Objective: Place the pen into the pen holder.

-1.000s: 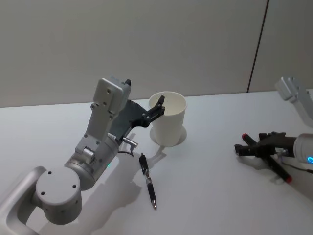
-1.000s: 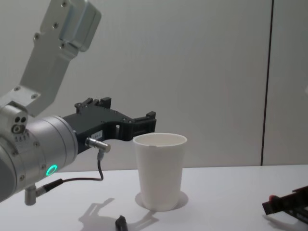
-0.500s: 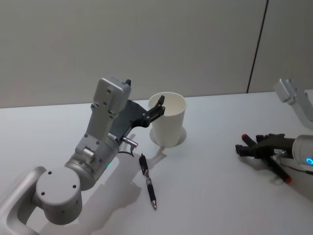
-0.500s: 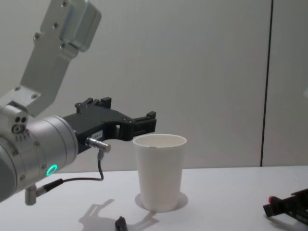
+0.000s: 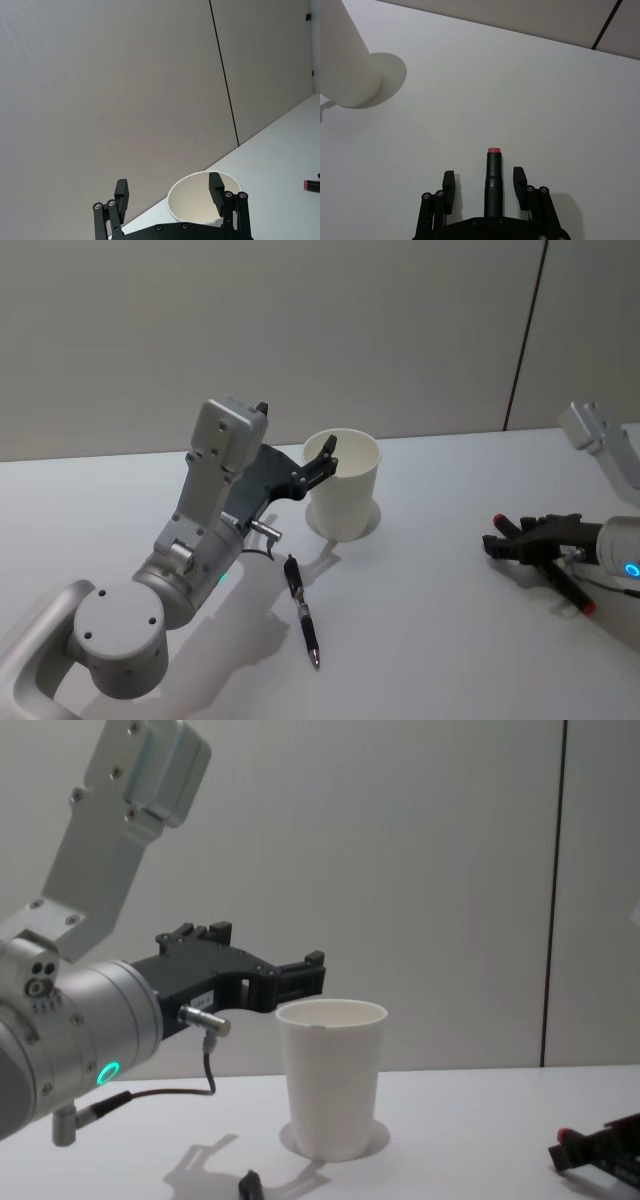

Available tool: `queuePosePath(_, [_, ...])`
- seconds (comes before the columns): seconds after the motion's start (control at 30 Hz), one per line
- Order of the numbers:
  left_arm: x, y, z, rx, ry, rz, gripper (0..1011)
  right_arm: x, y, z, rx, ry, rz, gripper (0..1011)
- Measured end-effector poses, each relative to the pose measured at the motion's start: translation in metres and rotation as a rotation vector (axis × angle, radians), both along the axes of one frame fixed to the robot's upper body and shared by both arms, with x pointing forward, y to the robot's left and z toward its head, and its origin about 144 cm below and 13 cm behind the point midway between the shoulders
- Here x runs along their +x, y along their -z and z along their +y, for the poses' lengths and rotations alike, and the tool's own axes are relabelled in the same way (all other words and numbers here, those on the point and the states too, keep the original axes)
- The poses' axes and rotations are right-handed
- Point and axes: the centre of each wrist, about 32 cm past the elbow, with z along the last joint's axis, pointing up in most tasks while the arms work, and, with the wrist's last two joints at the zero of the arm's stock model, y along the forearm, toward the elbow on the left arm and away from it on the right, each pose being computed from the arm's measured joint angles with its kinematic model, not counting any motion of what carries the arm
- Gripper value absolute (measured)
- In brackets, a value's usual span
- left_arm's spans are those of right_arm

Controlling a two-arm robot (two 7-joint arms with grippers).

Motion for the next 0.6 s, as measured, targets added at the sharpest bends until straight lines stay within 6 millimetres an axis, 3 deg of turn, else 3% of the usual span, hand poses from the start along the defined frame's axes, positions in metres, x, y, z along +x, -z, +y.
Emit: queuePosePath(0.6, [0.0, 0.0, 0.0, 0.0, 0.0, 0.0, 1001, 0.0, 0.0005, 0.0006, 0.0, -0.002, 0.001, 605])
